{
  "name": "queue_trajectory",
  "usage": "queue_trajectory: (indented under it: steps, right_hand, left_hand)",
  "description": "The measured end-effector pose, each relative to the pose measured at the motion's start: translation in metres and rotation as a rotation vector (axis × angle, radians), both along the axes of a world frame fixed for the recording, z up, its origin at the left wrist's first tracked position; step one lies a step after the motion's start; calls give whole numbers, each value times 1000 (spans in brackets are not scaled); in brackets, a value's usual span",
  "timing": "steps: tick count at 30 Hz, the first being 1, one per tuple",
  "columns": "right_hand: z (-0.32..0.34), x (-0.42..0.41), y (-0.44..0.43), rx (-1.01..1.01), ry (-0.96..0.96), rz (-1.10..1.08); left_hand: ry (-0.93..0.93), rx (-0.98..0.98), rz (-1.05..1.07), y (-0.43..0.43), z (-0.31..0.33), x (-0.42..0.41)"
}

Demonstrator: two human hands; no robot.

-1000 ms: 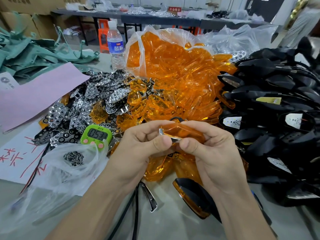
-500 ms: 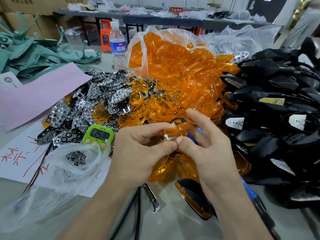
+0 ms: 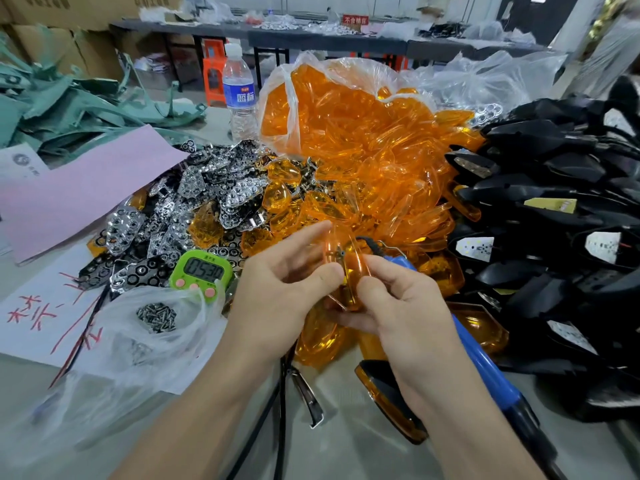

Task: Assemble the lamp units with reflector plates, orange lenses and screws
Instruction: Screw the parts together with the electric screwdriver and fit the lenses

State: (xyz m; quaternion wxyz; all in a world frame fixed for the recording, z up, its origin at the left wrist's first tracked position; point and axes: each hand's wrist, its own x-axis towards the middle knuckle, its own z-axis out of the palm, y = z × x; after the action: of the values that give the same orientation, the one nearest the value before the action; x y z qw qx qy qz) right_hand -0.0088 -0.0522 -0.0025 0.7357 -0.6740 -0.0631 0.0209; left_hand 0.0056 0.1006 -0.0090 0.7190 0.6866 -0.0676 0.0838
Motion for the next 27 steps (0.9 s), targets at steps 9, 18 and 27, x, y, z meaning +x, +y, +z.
queue_trajectory:
  steps: [9, 18, 27]
  right_hand:
    - [4, -5, -5, -394, -161, -133]
    - [23, -4, 10, -1053, -156, -150]
    - [60, 16, 23, -1447, -211, 91]
  left_hand:
    - [-52, -32, -27, -3, 1, -6]
    - [107, 40, 204, 8, -4, 4]
    - [37, -203, 701, 46, 0, 25]
